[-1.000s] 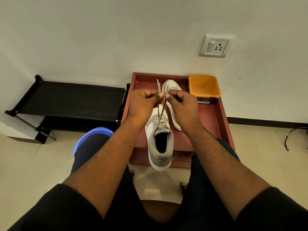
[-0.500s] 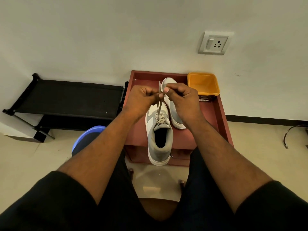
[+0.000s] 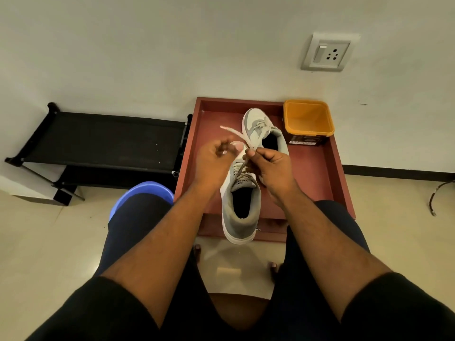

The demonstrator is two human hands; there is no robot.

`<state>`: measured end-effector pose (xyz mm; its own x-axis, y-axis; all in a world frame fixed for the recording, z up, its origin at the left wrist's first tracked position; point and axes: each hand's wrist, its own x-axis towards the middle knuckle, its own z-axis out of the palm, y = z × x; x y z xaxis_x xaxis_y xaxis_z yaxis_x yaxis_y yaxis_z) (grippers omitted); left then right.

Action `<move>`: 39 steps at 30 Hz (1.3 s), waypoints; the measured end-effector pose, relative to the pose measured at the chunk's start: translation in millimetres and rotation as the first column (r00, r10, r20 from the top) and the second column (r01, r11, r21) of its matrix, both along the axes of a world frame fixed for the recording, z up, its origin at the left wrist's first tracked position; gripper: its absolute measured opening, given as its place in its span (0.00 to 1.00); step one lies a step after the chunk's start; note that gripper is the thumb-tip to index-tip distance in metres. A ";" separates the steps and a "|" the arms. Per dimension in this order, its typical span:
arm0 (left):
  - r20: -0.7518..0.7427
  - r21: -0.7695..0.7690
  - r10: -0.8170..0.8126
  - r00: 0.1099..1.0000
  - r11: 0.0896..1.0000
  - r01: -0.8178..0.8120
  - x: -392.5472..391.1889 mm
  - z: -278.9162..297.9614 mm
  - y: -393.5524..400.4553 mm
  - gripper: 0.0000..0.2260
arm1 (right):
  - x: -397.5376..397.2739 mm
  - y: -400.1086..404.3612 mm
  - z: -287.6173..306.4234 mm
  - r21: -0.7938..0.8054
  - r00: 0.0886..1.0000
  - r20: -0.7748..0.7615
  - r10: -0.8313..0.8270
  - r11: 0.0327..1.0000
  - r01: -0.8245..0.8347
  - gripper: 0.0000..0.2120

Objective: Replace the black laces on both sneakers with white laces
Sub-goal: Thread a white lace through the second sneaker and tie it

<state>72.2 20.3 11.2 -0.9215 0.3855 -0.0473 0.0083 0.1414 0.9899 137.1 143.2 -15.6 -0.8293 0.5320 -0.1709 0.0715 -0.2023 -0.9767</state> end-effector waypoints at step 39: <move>-0.496 -0.779 -0.522 0.694 0.621 -0.091 5.4 -55.4 -4.4 0.13 | 17.4 12.5 -20.4 0.627 0.899 0.415 0.141 0.672 -0.395 0.15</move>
